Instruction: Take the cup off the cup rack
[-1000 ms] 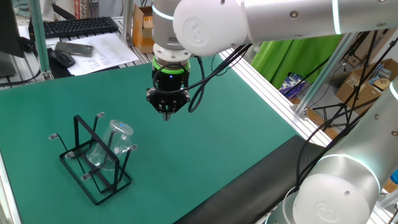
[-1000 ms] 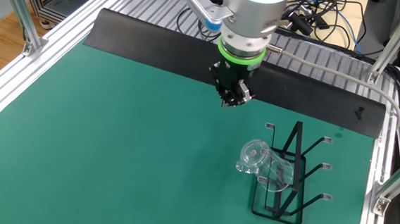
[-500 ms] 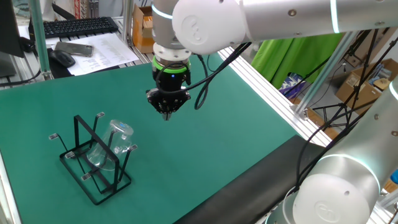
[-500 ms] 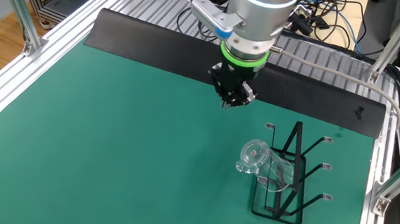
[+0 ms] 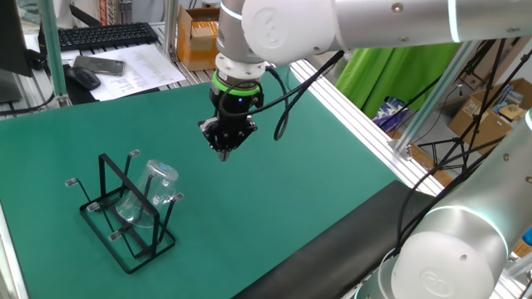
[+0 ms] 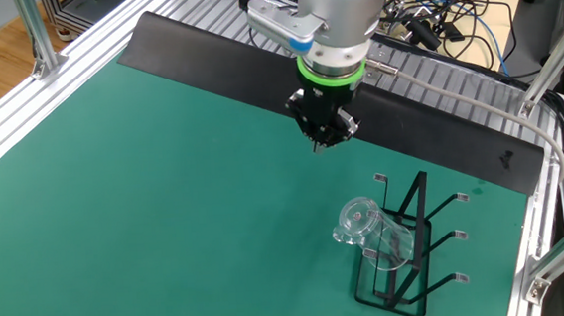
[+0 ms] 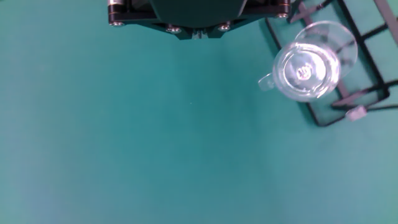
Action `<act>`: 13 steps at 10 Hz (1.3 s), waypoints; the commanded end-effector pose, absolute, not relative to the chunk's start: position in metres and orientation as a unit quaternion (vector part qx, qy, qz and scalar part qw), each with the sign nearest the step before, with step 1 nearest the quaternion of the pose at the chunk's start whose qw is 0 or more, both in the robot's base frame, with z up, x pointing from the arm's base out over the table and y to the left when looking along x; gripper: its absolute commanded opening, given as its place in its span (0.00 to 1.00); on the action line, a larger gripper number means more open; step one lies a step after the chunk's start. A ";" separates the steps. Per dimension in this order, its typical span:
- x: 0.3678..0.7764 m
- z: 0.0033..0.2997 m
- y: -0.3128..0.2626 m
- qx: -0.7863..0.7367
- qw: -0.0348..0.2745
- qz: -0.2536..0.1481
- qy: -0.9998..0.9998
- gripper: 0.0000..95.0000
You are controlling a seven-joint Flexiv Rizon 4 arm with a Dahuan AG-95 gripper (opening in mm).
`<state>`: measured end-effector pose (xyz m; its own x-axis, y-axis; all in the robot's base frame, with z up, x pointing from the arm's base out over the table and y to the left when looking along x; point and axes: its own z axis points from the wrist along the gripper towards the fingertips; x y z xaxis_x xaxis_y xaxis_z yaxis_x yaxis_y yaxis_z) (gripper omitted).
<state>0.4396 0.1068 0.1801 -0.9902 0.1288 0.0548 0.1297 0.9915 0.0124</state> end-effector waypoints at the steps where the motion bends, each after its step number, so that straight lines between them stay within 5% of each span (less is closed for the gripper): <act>1: 0.439 0.181 0.106 -0.072 0.021 -0.006 -0.997 0.00; 2: 0.438 0.182 0.106 -0.082 0.023 -0.008 -0.996 0.00; 4: 0.437 0.184 0.105 -0.133 0.051 -0.002 -0.990 0.40; 13: 0.406 0.186 0.133 -0.264 0.067 0.000 -0.962 0.40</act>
<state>0.4108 0.1281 0.1859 -0.8643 0.4868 0.1263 0.4866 0.8729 -0.0341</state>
